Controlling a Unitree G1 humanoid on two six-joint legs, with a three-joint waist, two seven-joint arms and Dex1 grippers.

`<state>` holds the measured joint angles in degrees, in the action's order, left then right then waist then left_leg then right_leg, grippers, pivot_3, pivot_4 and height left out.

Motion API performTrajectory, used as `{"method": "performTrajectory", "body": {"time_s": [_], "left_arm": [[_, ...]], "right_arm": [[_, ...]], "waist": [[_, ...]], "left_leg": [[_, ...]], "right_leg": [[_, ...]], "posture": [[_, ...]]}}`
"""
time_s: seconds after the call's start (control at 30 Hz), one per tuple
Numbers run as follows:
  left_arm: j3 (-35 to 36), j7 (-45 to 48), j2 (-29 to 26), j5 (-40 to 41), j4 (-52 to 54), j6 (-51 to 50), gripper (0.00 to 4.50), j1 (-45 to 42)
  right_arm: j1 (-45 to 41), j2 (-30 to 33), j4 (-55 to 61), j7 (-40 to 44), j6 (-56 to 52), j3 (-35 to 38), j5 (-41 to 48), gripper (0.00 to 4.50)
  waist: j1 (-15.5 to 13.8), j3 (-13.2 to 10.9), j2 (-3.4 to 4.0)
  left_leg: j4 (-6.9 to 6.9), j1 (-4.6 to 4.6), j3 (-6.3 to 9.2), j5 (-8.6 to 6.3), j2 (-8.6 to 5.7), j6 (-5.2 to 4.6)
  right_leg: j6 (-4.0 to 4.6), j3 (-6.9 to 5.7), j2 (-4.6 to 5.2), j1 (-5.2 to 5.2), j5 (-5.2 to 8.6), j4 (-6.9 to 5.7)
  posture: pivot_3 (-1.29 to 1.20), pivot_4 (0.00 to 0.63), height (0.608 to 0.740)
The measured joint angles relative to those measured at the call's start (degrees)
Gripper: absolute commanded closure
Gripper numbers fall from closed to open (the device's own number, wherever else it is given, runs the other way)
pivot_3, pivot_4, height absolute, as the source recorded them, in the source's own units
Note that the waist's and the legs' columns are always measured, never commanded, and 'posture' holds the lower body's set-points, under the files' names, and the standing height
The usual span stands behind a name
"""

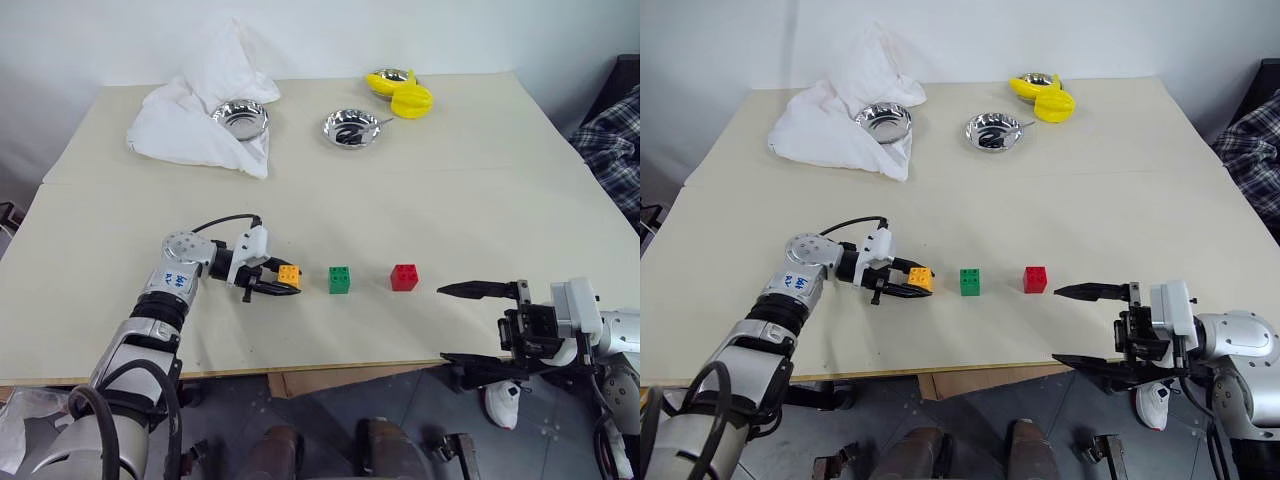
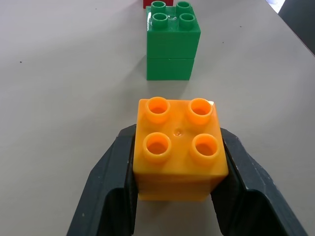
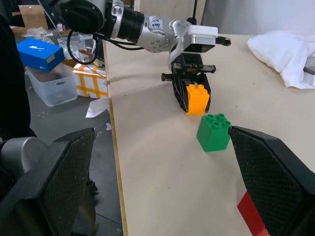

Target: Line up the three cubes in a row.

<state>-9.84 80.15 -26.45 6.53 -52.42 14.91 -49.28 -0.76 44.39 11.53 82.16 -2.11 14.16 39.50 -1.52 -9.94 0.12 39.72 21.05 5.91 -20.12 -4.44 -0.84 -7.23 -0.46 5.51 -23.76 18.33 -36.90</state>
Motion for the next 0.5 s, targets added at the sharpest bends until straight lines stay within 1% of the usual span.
{"method": "performTrajectory", "body": {"time_s": [0.07, 0.13, 0.23, 0.33, 0.43, 0.5], "left_arm": [[0.1, -0.1, 0.2, 0.0, 0.0, 0.0, 2.96, 0.0], [0.3, -0.1, 0.2, 0.0, 0.0, -0.2, 2.23, 0.1], [1.1, -0.5, 0.8, 0.2, 0.0, -0.1, 1.43, 1.3], [2.5, -0.3, 1.0, 0.9, 0.4, 0.5, 0.48, 2.0], [4.7, 1.6, -0.5, 2.9, 3.3, 1.3, 0.48, 3.0], [6.3, 3.7, -3.2, 4.7, 6.5, 1.1, 0.48, 5.0]], "right_arm": [[0.3, -0.3, -0.4, 0.2, 0.8, 0.0, -0.1, 0.00], [0.7, -0.4, -0.6, 0.5, 1.2, 0.0, -0.3, 0.00], [1.1, -0.8, -1.3, 1.0, 2.1, -0.1, -0.6, 0.00], [1.1, -0.8, -2.7, 1.3, 2.3, -0.1, -0.9, 0.00], [0.9, -0.9, -3.3, 1.9, 3.0, -0.2, -1.1, 0.00], [0.5, -1.0, -3.9, 2.3, 3.4, -0.3, -1.2, 0.00]], "waist": [[0.0, 0.0, 0.00], [0.0, 0.0, 0.00], [0.0, 0.0, -0.01], [0.1, 0.0, -0.03], [0.1, 0.0, -0.03], [0.4, 0.0, -0.03]], "left_leg": [[0.02, 0.01, 0.01, 0.00, 0.00, 0.00], [0.02, 0.01, 0.01, 0.00, -0.01, 0.00], [0.01, 0.03, 0.01, 0.00, 0.00, 0.00], [0.01, 0.06, 0.01, 0.00, 0.00, 0.00], [0.01, 0.06, 0.01, 0.00, 0.01, 0.00], [-0.04, 0.03, -0.01, -0.01, 0.03, 0.01]], "right_leg": [[0.00, 0.05, 0.00, 0.01, 0.00, 0.00], [0.00, 0.08, 0.00, 0.01, 0.00, 0.00], [0.00, 0.11, -0.01, -0.01, 0.00, 0.00], [0.00, 0.11, -0.01, -0.04, 0.00, 0.01], [0.00, 0.15, -0.01, -0.05, 0.00, 0.02], [0.00, 0.25, -0.01, -0.06, 0.00, 0.02]], "posture": [[0.00, 0.150, 0.740], [0.00, 0.150, 0.740], [0.00, 0.150, 0.740], [0.00, 0.150, 0.740], [0.00, 0.150, 0.740], [0.00, 0.150, 0.740]]}}
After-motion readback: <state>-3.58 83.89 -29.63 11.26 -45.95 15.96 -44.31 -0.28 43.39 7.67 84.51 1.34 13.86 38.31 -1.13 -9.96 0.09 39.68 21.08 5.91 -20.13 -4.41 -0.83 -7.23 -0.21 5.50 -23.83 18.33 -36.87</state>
